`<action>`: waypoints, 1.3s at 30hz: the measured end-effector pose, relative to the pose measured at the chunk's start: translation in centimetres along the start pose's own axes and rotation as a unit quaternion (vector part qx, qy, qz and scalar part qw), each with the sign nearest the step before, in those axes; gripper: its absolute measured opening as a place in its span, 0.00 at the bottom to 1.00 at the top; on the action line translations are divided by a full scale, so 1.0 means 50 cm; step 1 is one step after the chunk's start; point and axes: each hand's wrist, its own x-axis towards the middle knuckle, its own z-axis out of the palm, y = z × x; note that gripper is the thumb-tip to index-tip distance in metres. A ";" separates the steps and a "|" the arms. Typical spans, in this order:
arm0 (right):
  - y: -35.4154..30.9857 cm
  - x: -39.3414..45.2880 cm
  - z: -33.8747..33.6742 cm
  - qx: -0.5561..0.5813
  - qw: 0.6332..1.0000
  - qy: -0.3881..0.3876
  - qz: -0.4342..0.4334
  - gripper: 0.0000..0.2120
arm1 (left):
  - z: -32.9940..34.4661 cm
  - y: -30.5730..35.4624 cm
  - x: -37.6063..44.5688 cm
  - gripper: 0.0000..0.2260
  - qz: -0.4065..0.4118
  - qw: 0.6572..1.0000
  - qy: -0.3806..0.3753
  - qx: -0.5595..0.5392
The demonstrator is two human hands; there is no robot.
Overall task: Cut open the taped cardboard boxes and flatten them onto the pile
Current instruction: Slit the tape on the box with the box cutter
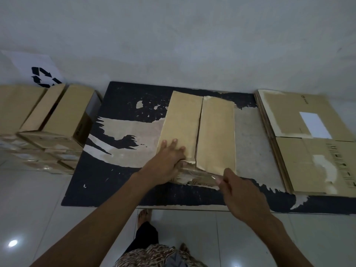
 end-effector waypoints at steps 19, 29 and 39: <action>0.238 0.130 0.087 0.565 0.756 0.044 0.327 0.12 | 0.055 -0.022 -0.016 0.17 0.090 0.987 0.103 0.085; 0.221 0.228 0.146 0.236 0.913 0.090 0.322 0.16 | 0.072 -0.020 -0.020 0.24 0.071 0.986 0.150 -0.002; 0.170 0.250 0.065 0.297 0.902 0.199 0.242 0.13 | 0.024 0.087 -0.040 0.10 -0.166 0.819 0.498 -0.232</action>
